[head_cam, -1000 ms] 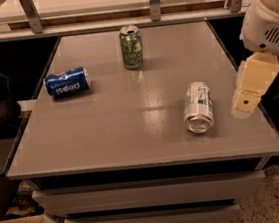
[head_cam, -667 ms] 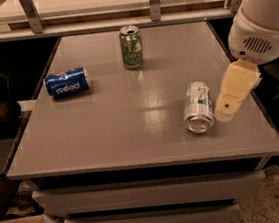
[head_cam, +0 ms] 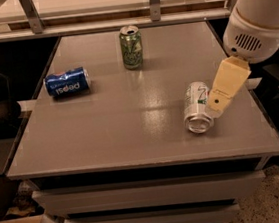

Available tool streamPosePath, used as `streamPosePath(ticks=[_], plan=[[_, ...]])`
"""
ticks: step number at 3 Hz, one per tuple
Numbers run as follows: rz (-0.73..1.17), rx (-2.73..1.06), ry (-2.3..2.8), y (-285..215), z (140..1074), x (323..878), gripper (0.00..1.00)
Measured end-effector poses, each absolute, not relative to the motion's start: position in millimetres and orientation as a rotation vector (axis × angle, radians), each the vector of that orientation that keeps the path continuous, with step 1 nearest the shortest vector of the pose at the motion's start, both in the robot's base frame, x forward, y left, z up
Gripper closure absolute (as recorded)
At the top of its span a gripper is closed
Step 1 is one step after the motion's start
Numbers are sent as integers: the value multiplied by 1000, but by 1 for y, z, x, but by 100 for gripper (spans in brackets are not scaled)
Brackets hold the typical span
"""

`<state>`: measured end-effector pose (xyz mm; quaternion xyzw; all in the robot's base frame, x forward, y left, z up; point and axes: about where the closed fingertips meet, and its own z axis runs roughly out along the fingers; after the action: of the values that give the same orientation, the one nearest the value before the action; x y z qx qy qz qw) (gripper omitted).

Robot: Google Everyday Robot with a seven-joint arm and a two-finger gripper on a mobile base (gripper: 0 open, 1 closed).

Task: Move 7up can near pepsi can

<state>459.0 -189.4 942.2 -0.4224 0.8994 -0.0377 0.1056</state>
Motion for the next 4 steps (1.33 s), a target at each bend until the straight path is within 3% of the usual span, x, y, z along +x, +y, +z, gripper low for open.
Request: streamPosePath(ticks=[2,4], plan=[[63,-840,2868,-170,906,482,0],[77,-383,2968,-156,875,492,0]])
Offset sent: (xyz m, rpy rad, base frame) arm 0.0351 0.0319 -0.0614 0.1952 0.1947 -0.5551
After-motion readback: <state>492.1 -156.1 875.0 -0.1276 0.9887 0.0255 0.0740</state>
